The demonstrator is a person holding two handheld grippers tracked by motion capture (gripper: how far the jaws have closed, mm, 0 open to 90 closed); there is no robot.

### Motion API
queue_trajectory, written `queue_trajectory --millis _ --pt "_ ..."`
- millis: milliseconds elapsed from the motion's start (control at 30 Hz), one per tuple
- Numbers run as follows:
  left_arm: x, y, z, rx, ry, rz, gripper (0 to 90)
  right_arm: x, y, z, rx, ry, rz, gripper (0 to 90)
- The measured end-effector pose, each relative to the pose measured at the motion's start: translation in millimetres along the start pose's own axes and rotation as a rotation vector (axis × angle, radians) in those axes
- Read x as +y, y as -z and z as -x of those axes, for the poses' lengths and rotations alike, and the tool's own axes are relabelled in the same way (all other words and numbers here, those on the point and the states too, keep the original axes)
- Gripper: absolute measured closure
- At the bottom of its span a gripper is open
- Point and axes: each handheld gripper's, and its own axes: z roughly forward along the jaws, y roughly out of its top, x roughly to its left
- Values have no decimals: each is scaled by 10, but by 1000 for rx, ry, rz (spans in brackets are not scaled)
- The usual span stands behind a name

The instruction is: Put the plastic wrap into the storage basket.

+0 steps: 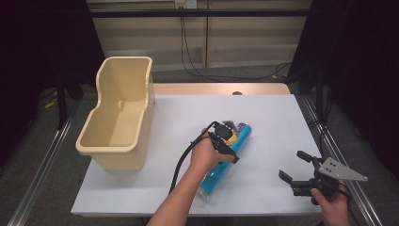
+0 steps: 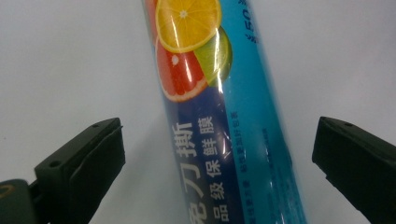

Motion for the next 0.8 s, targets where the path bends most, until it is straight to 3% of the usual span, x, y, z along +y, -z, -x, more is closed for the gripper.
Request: queue_trajectory --millis 200,367,433,567,800 --pt "26 -87 13 24 19 -84 95 2 2 -3 1 5 -3 15" --pt "34 -153 25 -13 34 -110 191 4 3 -2 -1 5 -2 15" --pt "46 -177 35 -9 18 -117 208 4 2 -2 -1 6 -2 15" --pt "69 -234 70 -26 31 -130 260 1 -1 -5 1 10 -6 16" --pt "123 -300 143 24 61 -174 281 2 5 0 -1 12 -5 16"
